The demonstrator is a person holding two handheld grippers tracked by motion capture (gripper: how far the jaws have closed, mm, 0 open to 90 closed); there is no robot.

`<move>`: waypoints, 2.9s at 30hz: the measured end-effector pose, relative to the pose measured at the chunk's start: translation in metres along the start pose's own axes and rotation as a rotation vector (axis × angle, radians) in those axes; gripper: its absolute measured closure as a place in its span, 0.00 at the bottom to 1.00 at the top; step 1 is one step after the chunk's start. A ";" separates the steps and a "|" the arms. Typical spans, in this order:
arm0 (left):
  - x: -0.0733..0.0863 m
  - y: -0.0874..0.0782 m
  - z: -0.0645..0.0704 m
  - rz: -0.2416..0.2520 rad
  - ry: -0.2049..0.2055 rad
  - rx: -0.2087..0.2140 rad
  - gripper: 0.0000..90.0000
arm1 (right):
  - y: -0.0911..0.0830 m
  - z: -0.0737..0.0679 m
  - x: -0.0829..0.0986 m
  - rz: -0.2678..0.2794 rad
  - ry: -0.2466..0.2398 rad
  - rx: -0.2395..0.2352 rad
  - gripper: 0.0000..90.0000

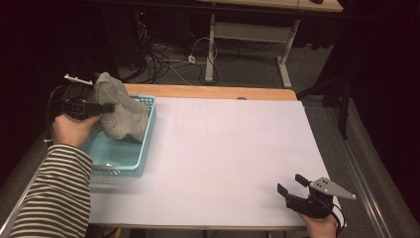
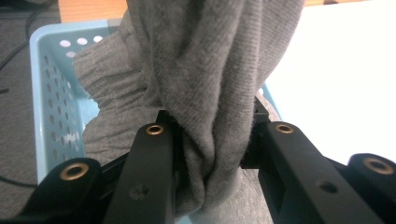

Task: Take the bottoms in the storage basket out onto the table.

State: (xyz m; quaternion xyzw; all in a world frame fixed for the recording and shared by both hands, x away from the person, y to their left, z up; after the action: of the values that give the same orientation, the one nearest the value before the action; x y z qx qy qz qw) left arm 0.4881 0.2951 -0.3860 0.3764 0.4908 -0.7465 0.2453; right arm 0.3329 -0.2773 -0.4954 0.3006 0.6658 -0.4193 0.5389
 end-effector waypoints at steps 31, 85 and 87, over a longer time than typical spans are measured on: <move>-0.022 -0.022 0.044 0.048 0.081 0.097 0.78 | 0.001 0.000 -0.001 0.002 0.007 -0.002 0.25; -0.026 -0.009 0.141 0.044 0.251 0.291 0.78 | 0.001 0.000 0.000 0.000 0.002 -0.007 0.25; -0.025 -0.006 0.144 0.040 0.255 0.295 0.78 | 0.001 0.000 0.000 0.000 0.001 -0.008 0.25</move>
State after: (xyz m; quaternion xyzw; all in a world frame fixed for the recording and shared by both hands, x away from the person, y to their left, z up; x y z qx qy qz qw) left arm 0.4524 0.1655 -0.3289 0.5093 0.3958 -0.7516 0.1382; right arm 0.3335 -0.2766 -0.4954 0.2990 0.6677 -0.4165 0.5397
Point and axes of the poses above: each handheld gripper's, and its own axes: y roughly forward along the jaws, x roughly out of its underside, z roughly to its right, the point moved 8 cm from there along y, roughly forward along the jaws, and after that the axes turned 14 degrees about z, right-handed, at the moved point
